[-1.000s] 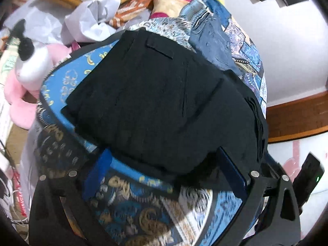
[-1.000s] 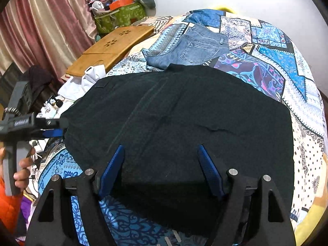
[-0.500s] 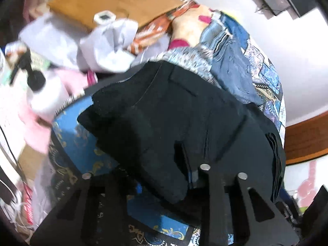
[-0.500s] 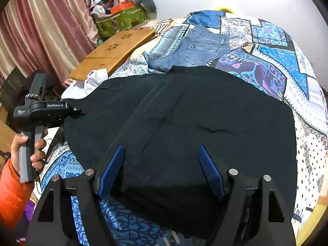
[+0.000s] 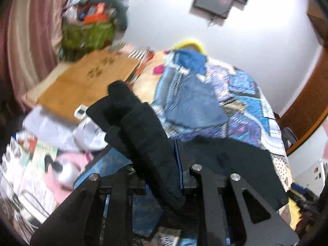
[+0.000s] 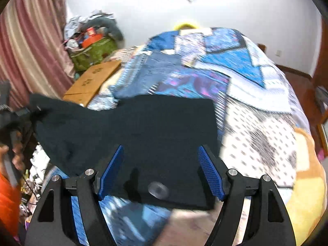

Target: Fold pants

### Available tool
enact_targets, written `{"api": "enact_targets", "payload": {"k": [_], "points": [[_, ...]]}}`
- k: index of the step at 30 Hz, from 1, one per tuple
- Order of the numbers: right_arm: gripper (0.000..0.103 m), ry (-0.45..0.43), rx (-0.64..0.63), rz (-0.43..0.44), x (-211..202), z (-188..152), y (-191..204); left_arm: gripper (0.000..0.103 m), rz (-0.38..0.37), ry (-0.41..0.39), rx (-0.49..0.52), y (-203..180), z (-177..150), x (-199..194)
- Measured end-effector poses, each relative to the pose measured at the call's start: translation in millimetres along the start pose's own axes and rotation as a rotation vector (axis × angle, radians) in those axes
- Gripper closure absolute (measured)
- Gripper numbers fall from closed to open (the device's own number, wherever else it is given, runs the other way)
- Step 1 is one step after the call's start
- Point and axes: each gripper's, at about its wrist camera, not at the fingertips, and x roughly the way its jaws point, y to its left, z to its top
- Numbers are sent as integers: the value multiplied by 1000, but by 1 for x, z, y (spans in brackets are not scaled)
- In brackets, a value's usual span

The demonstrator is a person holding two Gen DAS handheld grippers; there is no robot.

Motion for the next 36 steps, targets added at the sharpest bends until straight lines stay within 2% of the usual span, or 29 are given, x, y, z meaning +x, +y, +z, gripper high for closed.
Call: {"api": "enact_targets", "payload": {"k": [6,10,17,19,23,28,33,35,36], "points": [[31,66,59,4,6,-31,-28,85,-75,-71,84,-58,24,-19],[31,51,35,1,3,-38,-29,85,-116,-95,147,-97,29,-23],[29,42,16,25,4,-39,-31,86,-248,-56,237,-173,20,-15],[29,39,16,32,4,-40,-32,86,-287,-27,272,-194,12,-11],[29,36,18,40,4,-41,-32,86,-369,81,344,-228,-16,7],[29,35,16,49,0,-43,-31,86,-401,198,407,-248,-48,27],[29,34,-7,36,-4,-47,-28,86,-397,292,467,-256,-78,35],[29,32,-3,35,-6,-48,-27,81,-385,324,490,-256,-85,37],[29,31,1,36,-7,-49,-27,71,-383,334,496,-255,-87,39]]}}
